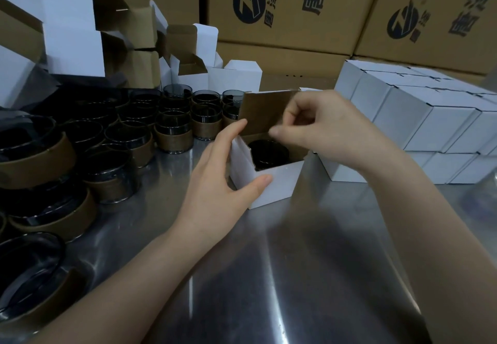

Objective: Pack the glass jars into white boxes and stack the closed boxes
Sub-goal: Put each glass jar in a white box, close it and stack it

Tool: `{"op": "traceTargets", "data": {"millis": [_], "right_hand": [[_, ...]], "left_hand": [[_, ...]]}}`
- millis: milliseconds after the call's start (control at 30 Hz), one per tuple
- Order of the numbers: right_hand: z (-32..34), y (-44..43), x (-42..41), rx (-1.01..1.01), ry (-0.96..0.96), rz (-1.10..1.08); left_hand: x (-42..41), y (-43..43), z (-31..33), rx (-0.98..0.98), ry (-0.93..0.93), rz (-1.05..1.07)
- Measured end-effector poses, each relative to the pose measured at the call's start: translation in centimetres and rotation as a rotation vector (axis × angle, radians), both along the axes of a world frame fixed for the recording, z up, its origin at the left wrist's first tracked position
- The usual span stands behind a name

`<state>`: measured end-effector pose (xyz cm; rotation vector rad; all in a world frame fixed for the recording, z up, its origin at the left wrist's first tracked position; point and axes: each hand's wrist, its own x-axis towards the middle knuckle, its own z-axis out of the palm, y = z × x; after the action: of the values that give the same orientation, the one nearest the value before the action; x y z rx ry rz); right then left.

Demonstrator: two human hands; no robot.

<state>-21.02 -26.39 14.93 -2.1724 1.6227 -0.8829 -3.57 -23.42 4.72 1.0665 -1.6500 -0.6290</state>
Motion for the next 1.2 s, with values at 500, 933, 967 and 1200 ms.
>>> {"op": "traceTargets", "data": {"millis": [500, 933, 967, 1200], "right_hand": [[-2.0, -2.5, -2.2, 0.320, -0.752, -0.091], [-4.0, -2.9, -1.7, 0.555, -0.597, 0.255], [-4.1, -2.9, -1.6, 0.553, -0.602, 0.253], [-4.5, -3.2, -1.4, 0.524, -0.592, 0.306]], "left_hand": [[0.2, -0.3, 0.8, 0.165, 0.142, -0.134], [-0.3, -0.1, 1.7, 0.266, 0.359, -0.130], [-0.2, -0.1, 1.7, 0.255, 0.356, -0.127], [-0.1, -0.4, 1.6, 0.190, 0.519, -0.103]]}}
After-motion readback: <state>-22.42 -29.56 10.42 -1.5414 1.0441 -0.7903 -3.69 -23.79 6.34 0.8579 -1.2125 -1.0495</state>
